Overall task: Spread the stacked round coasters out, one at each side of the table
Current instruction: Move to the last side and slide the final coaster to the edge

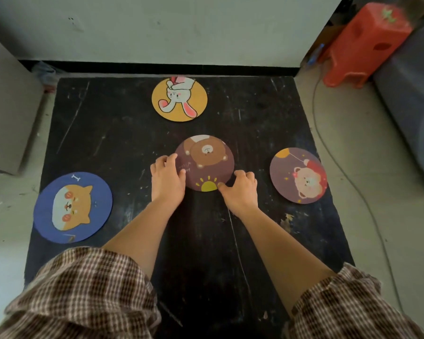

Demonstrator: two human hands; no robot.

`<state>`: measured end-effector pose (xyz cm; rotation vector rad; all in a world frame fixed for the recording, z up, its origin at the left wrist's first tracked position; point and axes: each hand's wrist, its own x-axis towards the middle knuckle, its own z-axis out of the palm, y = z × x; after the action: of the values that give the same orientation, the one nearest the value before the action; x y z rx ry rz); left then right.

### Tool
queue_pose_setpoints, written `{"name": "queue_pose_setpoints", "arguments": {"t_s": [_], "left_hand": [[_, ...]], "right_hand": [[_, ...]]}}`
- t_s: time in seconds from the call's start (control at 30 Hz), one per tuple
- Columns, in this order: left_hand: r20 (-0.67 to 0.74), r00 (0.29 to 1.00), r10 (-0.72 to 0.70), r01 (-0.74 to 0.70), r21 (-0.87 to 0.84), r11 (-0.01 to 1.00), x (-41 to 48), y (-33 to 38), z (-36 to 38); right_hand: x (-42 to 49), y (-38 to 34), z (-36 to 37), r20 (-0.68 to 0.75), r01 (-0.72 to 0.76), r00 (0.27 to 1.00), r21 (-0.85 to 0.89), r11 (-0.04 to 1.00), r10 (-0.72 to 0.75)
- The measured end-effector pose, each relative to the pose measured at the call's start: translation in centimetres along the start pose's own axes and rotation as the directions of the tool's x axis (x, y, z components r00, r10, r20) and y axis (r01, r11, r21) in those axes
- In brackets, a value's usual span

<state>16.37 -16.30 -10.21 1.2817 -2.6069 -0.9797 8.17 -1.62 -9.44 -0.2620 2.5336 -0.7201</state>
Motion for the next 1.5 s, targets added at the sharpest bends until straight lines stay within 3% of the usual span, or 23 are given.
{"name": "queue_pose_setpoints", "arguments": {"t_s": [0.13, 0.3, 0.4, 0.5, 0.6, 0.7, 0.77, 0.87, 1.07, 1.2, 1.33, 1.5], "left_hand": [[0.006, 0.985, -0.173, 0.172, -0.175, 0.970, 1.7, 1.4, -0.1], [0.062, 0.951, -0.303, 0.307, -0.302, 0.902, 2.2, 1.4, -1.1], [0.205, 0.887, -0.413, 0.459, -0.480, 0.748, 1.5, 1.1, -1.6], [0.368, 0.816, -0.445, 0.572, -0.617, 0.540, 0.0, 1.1, -2.0], [0.484, 0.764, -0.428, 0.634, -0.689, 0.353, -3.0, 1.4, -2.2], [0.549, 0.742, -0.384, 0.662, -0.688, 0.295, -7.0, 1.6, -1.9], [0.582, 0.725, -0.368, 0.685, -0.666, 0.296, -9.9, 1.5, -1.8], [0.608, 0.709, -0.357, 0.705, -0.628, 0.331, -13.8, 0.7, -1.5], [0.443, 0.735, -0.513, 0.618, -0.750, 0.236, -19.5, -2.9, -1.4], [0.355, 0.767, -0.534, 0.603, -0.684, 0.410, -23.7, -4.7, -0.7], [0.305, 0.794, -0.527, 0.591, -0.590, 0.550, -27.3, -5.8, -0.2], [0.268, 0.799, -0.539, 0.583, -0.565, 0.583, -30.0, -7.0, 0.4]], "right_hand": [[1.1, -0.9, 0.2, -0.002, -0.170, 0.984, 0.312, 0.935, 0.179], [1.9, -1.0, -0.2, 0.036, -0.266, 0.960, 0.416, 0.870, 0.277], [1.1, -0.7, -0.6, 0.081, -0.263, 0.964, 0.425, 0.866, 0.253], [-0.7, -0.2, -0.5, 0.081, -0.332, 0.941, 0.428, 0.841, 0.330], [-3.3, 0.0, -0.2, 0.204, -0.448, 0.891, 0.540, 0.713, 0.406], [-5.8, 0.8, 0.1, 0.311, -0.465, 0.883, 0.685, 0.561, 0.352], [-7.2, 1.7, 0.0, 0.313, -0.430, 0.902, 0.714, 0.552, 0.298], [-8.6, 3.3, -0.8, 0.294, -0.362, 0.931, 0.667, 0.652, 0.216], [-11.0, 7.6, -3.4, 0.433, -0.285, 0.899, 0.461, 0.840, 0.067], [-13.0, 9.8, -3.7, 0.504, -0.200, 0.864, 0.334, 0.921, 0.005], [-14.8, 11.2, -2.9, 0.480, -0.154, 0.877, 0.293, 0.944, -0.006], [-16.4, 12.2, -1.4, 0.358, -0.150, 0.933, 0.268, 0.952, 0.046]]}}
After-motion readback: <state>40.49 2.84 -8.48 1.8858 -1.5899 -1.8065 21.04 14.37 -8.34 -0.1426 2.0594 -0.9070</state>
